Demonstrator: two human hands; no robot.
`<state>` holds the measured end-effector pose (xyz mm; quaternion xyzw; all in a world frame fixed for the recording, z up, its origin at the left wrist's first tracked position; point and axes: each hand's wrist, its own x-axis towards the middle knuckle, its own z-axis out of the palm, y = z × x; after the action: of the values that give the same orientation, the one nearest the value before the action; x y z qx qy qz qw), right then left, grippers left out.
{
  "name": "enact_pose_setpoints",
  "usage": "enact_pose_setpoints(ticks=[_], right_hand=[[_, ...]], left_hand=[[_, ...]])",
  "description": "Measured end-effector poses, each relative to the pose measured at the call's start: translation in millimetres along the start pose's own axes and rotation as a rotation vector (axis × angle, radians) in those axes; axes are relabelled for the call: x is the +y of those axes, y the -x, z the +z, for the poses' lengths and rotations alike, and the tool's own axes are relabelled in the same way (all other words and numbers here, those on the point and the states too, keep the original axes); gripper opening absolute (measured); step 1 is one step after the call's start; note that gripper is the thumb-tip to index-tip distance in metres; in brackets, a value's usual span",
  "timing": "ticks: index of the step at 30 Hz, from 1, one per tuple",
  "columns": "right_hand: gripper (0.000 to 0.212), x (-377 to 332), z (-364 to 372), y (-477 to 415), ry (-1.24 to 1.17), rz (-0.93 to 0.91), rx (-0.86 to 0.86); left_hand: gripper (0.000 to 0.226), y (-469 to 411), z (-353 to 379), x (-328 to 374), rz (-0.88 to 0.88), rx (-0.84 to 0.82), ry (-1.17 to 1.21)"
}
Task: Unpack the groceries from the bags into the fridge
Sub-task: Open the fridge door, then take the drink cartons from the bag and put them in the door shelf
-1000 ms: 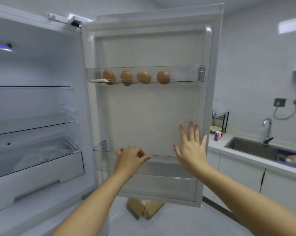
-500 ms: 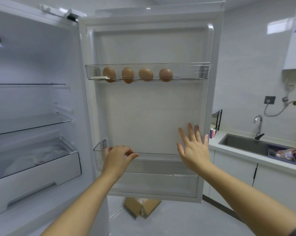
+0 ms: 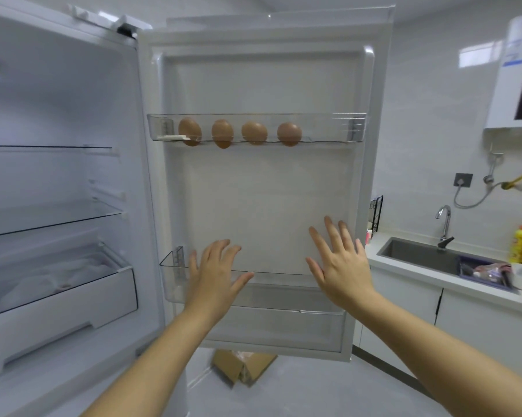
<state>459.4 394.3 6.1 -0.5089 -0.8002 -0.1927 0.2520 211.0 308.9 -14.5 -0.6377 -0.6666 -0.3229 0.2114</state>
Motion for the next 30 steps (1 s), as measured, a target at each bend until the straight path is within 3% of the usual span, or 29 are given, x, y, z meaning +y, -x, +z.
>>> enact_pose_setpoints(ticks=[7,15,30], right_hand=[[0.064,11,-17,16,0.008,-0.042,0.118],[0.066,66,-39,74,-0.032,0.144,0.185],[0.070,272,-114,281,0.268,0.497,0.020]], left_hand=[[0.072,2,-15,53,0.104,0.093,-0.124],[0.073,20,-10,130,0.128,0.109,0.017],[0.075,93,59,413,0.396,-0.123,0.313]])
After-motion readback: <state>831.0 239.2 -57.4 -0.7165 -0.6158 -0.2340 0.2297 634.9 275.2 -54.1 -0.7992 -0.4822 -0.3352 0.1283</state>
